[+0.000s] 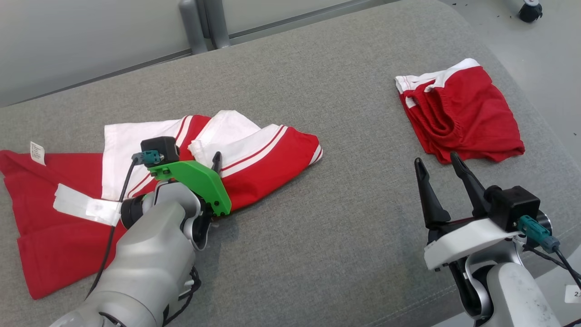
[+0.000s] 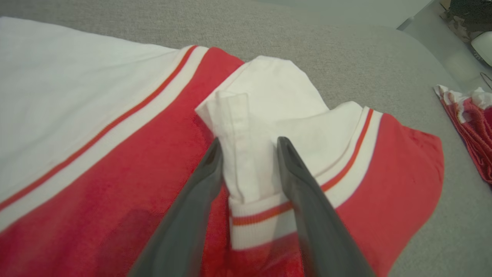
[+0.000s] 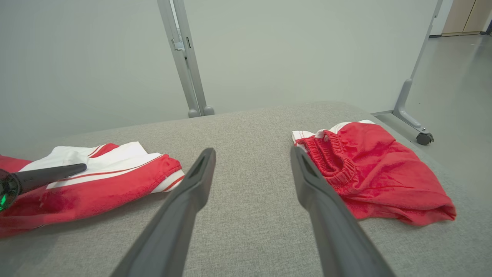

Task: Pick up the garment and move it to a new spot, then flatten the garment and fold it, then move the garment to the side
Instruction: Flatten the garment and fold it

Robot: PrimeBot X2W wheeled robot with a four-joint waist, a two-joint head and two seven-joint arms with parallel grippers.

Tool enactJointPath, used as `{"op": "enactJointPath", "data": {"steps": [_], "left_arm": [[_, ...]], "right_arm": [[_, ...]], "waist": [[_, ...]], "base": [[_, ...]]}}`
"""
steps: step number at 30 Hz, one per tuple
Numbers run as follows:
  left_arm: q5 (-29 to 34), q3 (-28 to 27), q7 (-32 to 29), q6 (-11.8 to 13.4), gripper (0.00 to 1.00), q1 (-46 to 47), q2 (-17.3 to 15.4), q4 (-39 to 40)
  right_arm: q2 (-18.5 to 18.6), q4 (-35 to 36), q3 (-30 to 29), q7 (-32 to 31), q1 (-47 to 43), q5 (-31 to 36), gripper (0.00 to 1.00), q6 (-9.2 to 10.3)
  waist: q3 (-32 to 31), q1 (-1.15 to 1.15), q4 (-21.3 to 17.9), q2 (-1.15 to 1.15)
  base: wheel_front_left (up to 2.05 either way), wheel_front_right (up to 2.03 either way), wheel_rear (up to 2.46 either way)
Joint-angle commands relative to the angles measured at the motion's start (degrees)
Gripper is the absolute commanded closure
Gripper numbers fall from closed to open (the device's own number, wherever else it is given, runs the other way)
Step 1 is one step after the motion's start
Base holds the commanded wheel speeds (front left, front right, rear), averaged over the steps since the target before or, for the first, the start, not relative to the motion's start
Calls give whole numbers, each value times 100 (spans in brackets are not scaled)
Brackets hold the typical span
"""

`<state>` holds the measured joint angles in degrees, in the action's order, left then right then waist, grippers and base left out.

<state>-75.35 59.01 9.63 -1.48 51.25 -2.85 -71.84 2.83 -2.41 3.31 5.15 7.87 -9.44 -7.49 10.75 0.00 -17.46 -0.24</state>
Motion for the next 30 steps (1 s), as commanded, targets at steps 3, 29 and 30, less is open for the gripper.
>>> {"op": "enactJointPath", "data": {"steps": [3, 29, 30], "left_arm": [[20, -26, 242, 17, 100, 181, -18, -6], [1670, 1396, 442, 295, 100, -1440, -14, 2886], [1703, 1412, 399, 312, 100, -1517, -13, 2873]], "right_arm": [[12, -12, -30, 58, 92, 0, 0, 0], [13, 55, -869, 112, -23, 174, 0, 0], [13, 45, -860, 117, -24, 172, 0, 0]], "waist": [[7, 0, -9, 24], [-157, 0, -130, 24], [-159, 0, -146, 24]], "base": [[0, 0, 0], [0, 0, 0], [0, 0, 0]]}}
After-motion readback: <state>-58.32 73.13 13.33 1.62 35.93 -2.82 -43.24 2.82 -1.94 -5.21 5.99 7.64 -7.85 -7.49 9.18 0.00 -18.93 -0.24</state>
